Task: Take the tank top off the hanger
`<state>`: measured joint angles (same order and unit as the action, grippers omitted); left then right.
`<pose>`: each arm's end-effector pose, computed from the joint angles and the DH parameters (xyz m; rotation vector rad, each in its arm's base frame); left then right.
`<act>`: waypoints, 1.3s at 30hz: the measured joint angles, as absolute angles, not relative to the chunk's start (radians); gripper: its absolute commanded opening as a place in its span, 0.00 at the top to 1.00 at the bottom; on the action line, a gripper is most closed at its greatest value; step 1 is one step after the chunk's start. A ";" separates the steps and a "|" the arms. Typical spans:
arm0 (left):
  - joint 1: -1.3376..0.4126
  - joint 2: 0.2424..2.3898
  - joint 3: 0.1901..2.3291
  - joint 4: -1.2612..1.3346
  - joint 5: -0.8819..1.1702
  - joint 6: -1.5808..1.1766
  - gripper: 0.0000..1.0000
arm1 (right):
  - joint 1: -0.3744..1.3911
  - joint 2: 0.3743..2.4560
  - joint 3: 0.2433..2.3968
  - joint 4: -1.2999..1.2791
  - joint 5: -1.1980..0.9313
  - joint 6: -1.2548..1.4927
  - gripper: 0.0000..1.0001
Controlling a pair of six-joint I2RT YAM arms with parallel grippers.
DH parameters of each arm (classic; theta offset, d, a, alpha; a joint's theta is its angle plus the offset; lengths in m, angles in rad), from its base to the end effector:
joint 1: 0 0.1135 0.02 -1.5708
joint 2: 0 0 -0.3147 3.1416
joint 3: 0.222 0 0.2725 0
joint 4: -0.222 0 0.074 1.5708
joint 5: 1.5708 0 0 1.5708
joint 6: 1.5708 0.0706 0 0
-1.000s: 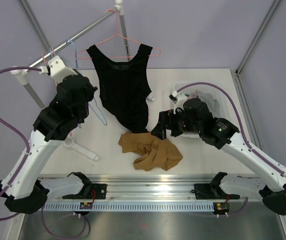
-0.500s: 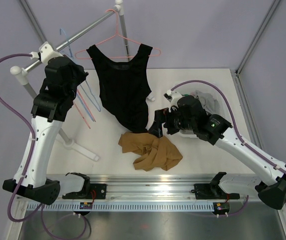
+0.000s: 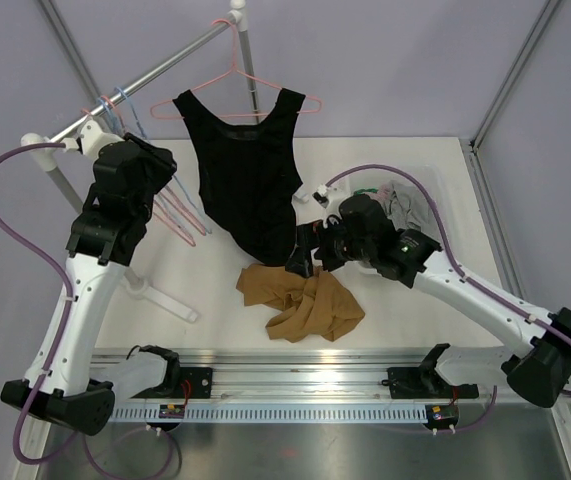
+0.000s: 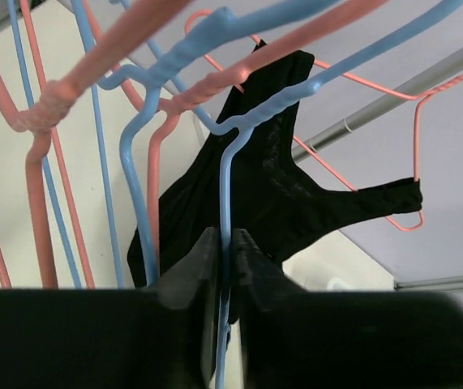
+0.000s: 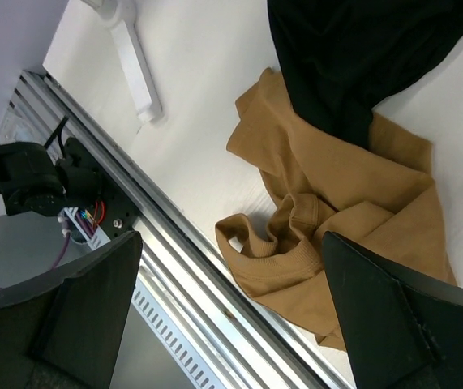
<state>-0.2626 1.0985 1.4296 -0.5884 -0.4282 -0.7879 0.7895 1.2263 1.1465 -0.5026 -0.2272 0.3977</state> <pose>0.2417 -0.0346 0.5017 -0.7560 1.6541 -0.3559 0.2019 0.2261 0.3698 -0.5819 2.2114 0.9037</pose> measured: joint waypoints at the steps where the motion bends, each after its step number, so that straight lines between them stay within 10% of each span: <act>1: -0.263 1.099 1.430 -0.590 -0.422 -0.785 0.54 | 0.798 1.234 1.129 -0.481 -0.225 0.398 0.01; 9: -0.262 1.074 1.434 -0.602 -0.313 -0.788 0.27 | 0.960 1.482 1.047 -0.403 -0.015 0.385 0.01; 12: -0.262 1.043 1.451 -0.605 -0.220 -0.766 0.01 | 0.979 1.610 1.047 -0.394 0.073 0.383 0.01; 15: -0.262 0.995 1.465 -0.611 -0.118 -0.747 0.01 | 0.992 1.723 1.058 -0.410 0.149 0.385 0.09; 19: -0.262 0.881 1.463 -0.661 -0.002 -0.690 0.01 | 1.029 1.783 1.096 -0.441 0.234 0.367 0.73; 23: -0.262 0.723 1.435 -0.712 0.048 -0.617 0.01 | 1.073 1.788 1.143 -0.487 0.290 0.382 0.80; 25: -0.262 0.633 1.415 -0.751 0.058 -0.577 0.01 | 1.090 1.787 1.177 -0.533 0.315 0.385 1.00; 39: -0.262 0.434 1.369 -1.005 0.050 -0.380 0.01 | 1.101 1.507 1.639 -0.916 0.465 0.374 1.00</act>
